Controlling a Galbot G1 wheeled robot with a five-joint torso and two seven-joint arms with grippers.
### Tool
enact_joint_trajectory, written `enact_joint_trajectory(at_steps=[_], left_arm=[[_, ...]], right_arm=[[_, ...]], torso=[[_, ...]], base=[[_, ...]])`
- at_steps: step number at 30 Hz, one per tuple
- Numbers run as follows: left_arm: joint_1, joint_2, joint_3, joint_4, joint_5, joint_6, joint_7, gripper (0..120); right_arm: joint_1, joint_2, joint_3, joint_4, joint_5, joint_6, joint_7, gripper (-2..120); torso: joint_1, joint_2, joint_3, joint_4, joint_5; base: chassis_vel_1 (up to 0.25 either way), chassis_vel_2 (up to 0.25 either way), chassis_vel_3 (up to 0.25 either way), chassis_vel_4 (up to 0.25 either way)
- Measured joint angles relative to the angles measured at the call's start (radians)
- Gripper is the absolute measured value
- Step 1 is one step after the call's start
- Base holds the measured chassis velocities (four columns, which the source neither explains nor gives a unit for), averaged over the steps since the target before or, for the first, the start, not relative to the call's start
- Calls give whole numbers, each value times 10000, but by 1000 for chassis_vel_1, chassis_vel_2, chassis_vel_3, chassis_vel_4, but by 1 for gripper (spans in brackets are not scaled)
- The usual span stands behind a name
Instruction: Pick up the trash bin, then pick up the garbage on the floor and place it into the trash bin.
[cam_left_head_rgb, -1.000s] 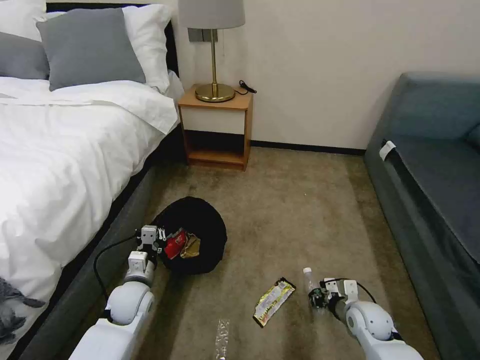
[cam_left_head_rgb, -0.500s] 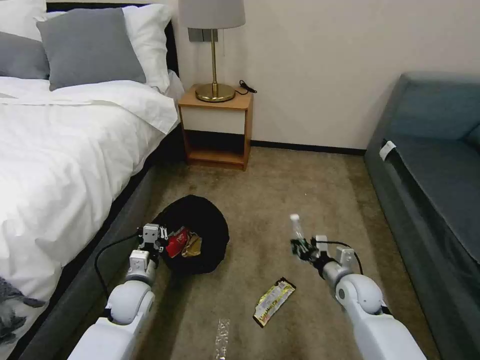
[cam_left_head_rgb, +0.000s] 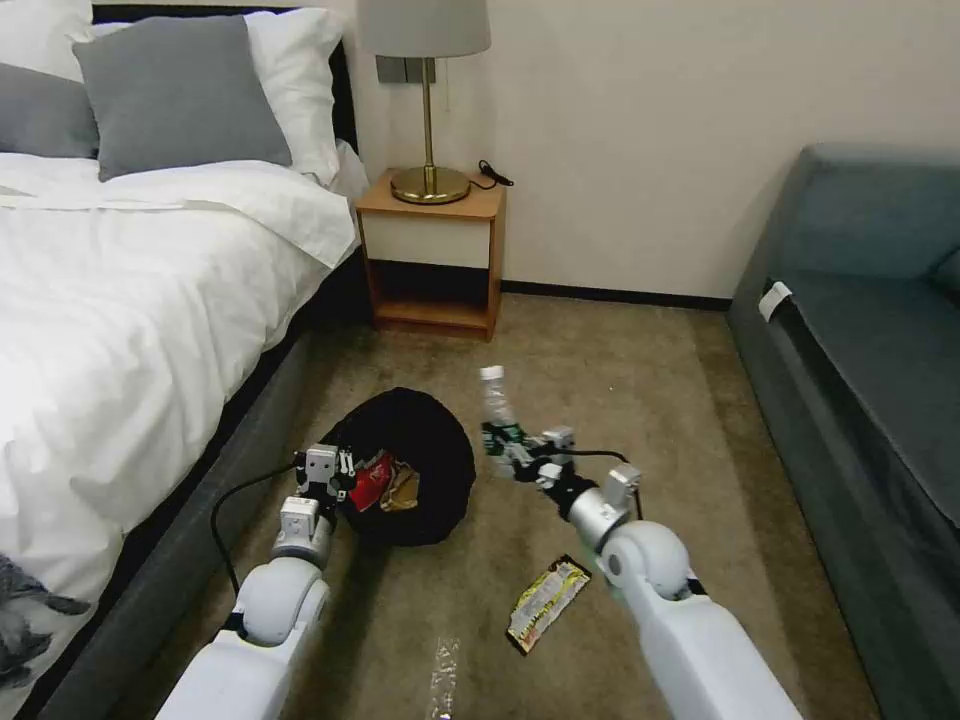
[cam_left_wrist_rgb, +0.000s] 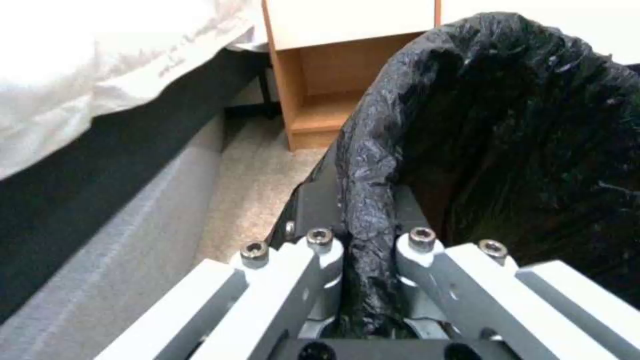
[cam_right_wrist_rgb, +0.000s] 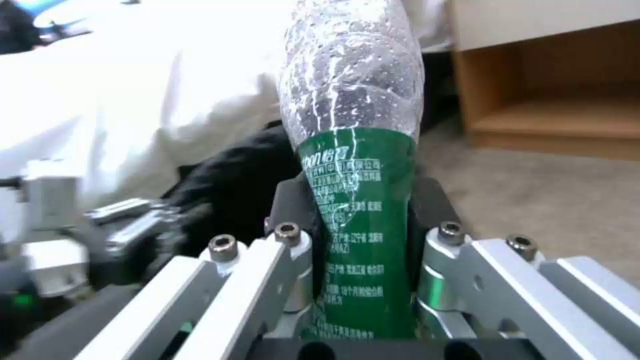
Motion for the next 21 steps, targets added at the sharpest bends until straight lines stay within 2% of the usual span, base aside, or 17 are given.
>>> enact_joint_trajectory(at_steps=[6, 14, 17, 19, 20, 21], left_arm=[[-58, -316, 227, 238, 229, -61, -2, 4], [-90, -322, 408, 139, 291, 29, -52, 4], [-137, -289, 435, 90, 264, 86, -77, 4], [-167, -208, 467, 41, 233, 148, -86, 4], [-167, -208, 467, 41, 233, 148, -86, 4], [-179, -164, 471, 10, 218, 174, -91, 4]], right_arm=[[293, 430, -615, -1080, -177, 188, -170, 18], [243, 723, -655, -2007, -731, 331, 17, 18], [170, 713, -625, -2062, -766, 336, 60, 25], [105, 678, -590, -2051, -787, 341, 117, 36], [105, 678, -590, -2051, -787, 341, 117, 36], [71, 660, -581, -1996, -793, 341, 166, 43]], torso=[[0, 0, 0, 0, 0], [0, 0, 0, 0, 1], [0, 0, 0, -1, 1], [0, 0, 0, -1, 1], [0, 0, 0, -1, 1], [0, 0, 0, -1, 1]], base=[[0, 0, 0, 0], [0, 0, 0, 0], [0, 0, 0, 0], [0, 0, 0, 0], [0, 0, 0, 0], [0, 0, 0, 0]])
